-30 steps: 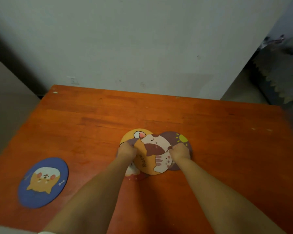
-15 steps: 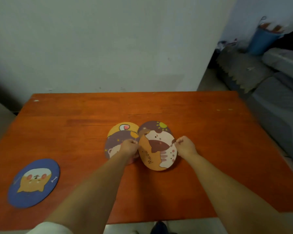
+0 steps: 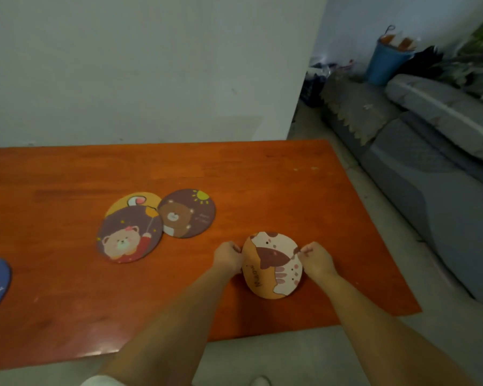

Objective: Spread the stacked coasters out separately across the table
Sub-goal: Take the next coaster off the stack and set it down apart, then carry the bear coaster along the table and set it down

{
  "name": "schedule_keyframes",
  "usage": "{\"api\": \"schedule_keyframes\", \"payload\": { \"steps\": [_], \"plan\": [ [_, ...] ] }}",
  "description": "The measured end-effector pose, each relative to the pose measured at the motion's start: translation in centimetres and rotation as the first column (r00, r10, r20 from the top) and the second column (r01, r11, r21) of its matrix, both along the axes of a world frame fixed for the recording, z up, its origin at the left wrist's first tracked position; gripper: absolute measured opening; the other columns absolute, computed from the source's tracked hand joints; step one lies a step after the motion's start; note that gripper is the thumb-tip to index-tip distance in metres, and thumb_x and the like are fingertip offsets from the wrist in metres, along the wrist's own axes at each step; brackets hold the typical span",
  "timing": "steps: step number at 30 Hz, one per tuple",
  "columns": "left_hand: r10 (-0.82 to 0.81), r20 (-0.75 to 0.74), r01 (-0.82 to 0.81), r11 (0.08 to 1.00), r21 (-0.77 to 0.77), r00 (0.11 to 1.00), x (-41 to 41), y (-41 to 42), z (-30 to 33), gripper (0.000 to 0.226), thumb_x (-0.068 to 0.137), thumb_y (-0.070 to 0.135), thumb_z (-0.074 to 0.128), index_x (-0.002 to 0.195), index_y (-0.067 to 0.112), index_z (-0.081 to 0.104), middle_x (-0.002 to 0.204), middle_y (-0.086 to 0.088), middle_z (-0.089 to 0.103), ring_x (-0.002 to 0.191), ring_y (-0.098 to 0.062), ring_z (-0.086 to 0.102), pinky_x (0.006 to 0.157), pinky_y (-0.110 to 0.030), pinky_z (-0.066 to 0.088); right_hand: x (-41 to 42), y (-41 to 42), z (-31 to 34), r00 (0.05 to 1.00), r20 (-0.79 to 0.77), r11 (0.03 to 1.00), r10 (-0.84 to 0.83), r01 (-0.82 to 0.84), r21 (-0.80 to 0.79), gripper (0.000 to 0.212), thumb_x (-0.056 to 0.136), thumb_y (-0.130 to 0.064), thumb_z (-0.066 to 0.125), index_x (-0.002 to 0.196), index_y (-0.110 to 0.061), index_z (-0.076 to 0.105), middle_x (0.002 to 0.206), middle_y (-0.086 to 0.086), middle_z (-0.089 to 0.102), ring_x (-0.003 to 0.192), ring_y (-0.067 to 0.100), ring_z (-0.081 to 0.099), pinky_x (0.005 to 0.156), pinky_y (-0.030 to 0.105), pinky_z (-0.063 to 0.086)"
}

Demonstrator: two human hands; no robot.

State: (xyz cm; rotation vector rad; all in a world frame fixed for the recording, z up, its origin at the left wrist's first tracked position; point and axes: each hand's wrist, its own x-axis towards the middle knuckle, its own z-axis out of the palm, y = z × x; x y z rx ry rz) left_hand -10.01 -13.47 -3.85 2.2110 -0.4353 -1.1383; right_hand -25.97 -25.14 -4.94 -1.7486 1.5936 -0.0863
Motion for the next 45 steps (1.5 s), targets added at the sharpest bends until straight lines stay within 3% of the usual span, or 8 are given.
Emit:
{"api": "schedule_keyframes", "payload": {
  "steps": [4,10,18,21,28,30,35,45],
  "plan": [
    [-0.065,0.191,0.056,0.997,0.052,0.979,-1.3,0.0,-1.9,0.034,0.095,0.015,0.046,0.065,0.018,0.032,0.066,-0.004,0.038,0.058,-0.02,0.033,0.058,-0.036,0.032,-1.0,-0.3,-1.1,0.997,-0.014,0.997,0.081,-0.081,-0.009,0.007,0.094,-0.011,0.051,0.098,-0.007,0.056,0.106,0.014,0.066,0.084,0.019,0.054,0.07,0.03,0.044],
    [-0.248,0.262,0.203,0.961,0.187,0.933,-0.8,-0.4,-1.4,0.024,0.094,0.012,0.049,0.117,0.003,0.049,0.119,-0.021,0.058,0.107,-0.04,0.059,0.083,-0.049,0.051,-0.4,-0.6,-0.6,0.944,-0.233,0.969,0.232,-0.244,-0.026,0.016,0.095,-0.02,0.053,0.106,-0.009,0.053,0.115,0.012,0.06,0.103,0.027,0.06,0.075,0.033,0.047],
    [-0.112,0.278,0.091,0.992,0.089,0.954,7.6,4.6,-0.3,0.037,0.093,0.019,0.055,0.123,-0.003,0.05,0.115,-0.025,0.062,0.105,-0.039,0.059,0.08,-0.043,0.046,7.4,0.0,2.1,0.893,-0.295,0.935,0.339,-0.356,-0.005,0.03,0.094,-0.02,0.052,0.12,-0.005,0.052,0.118,0.016,0.061,0.105,0.033,0.062,0.086,0.043,0.054],
    [0.017,0.347,-0.044,0.997,0.07,0.938,14.3,8.4,0.5,0.022,0.095,0.018,0.051,0.105,0.0,0.055,0.095,-0.024,0.065,0.076,-0.034,0.058,0.072,-0.043,0.046,14.2,2.8,2.6,0.89,-0.196,0.904,0.412,-0.426,-0.031,0.026,0.093,-0.022,0.052,0.113,-0.006,0.057,0.117,0.015,0.062,0.108,0.034,0.059,0.091,0.043,0.05],
    [0.234,0.354,-0.29,0.95,0.114,0.905,26.3,15.2,0.1,0.03,0.089,0.007,0.052,0.115,-0.006,0.058,0.124,-0.029,0.061,0.115,-0.043,0.056,0.094,-0.044,0.046,27.5,9.8,1.4,0.856,-0.074,0.86,0.511,-0.51,0.029,0.027,0.098,-0.021,0.049,0.073,-0.014,0.052,0.082,0.012,0.06,0.091,0.037,0.055,0.077,0.042,0.048],
    [0.261,0.321,-0.312,0.943,0.12,0.911,27.7,16.0,-0.7,0.026,0.088,0.006,0.051,0.11,-0.006,0.06,0.123,-0.03,0.06,0.114,-0.043,0.056,0.093,-0.043,0.046,29.2,10.9,0.7,0.865,-0.046,0.866,0.5,-0.498,0.04,0.027,0.1,-0.022,0.045,0.088,-0.007,0.064,0.09,0.02,0.065,0.088,0.034,0.054,0.067,0.035,0.046],
    [0.294,0.256,-0.326,0.941,0.095,0.921,28.8,15.5,-1.8,0.037,0.084,0.001,0.052,0.049,0.008,0.044,0.059,-0.019,0.056,0.069,-0.036,0.053,0.063,-0.039,0.038,31.3,12.2,-0.6,0.901,-0.055,0.902,0.431,-0.429,0.045,0.047,0.096,-0.017,0.05,0.056,-0.022,0.027,0.061,0.003,0.033,0.081,0.028,0.046,0.071,0.032,0.035],
    [0.478,-0.016,-0.477,0.874,-0.092,0.878,28.4,12.6,-0.6,0.041,0.088,0.0,0.057,0.051,0.012,0.045,0.058,-0.011,0.045,0.066,-0.024,0.045,0.065,-0.034,0.037,29.9,10.7,0.8,0.966,0.126,0.961,0.227,-0.243,0.129,0.016,0.094,-0.017,0.055,0.081,-0.014,0.046,0.079,0.004,0.051,0.084,0.03,0.053,0.088,0.048,0.052]
  ]
}}
